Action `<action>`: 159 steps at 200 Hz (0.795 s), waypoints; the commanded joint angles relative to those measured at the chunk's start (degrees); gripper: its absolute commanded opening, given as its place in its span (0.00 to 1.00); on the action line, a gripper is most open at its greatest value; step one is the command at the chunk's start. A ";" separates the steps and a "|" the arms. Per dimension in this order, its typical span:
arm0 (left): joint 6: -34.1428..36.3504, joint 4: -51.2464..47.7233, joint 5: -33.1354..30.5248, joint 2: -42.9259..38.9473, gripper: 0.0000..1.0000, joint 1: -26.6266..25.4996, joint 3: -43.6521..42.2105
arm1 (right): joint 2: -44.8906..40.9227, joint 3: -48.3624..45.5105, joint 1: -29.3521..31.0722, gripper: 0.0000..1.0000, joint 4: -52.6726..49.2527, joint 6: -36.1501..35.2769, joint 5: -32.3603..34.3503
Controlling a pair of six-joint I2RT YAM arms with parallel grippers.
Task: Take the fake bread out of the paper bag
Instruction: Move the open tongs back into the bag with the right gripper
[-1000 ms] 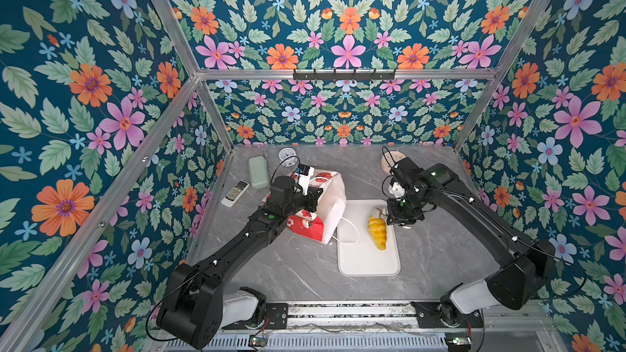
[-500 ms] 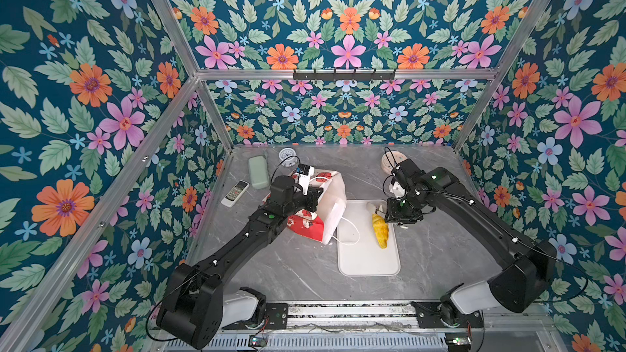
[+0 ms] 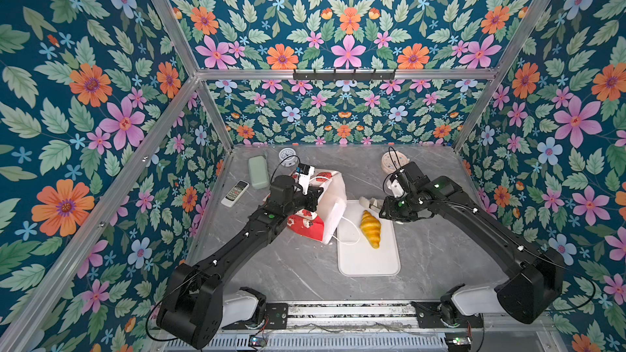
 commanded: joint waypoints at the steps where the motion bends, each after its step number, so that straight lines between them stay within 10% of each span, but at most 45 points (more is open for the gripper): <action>1: -0.10 2.28 1.14 -0.07 0.00 0.05 0.75 | -2.56 -0.97 -0.03 0.37 4.60 0.21 3.16; 74: 0.35 -0.18 1.42 1.85 0.00 0.05 3.36 | -16.81 -2.30 6.46 0.35 4.65 -1.68 -1.77; 159: 1.72 -6.82 1.72 1.61 0.00 0.07 6.62 | -10.11 -10.93 15.52 0.34 21.47 -5.44 2.03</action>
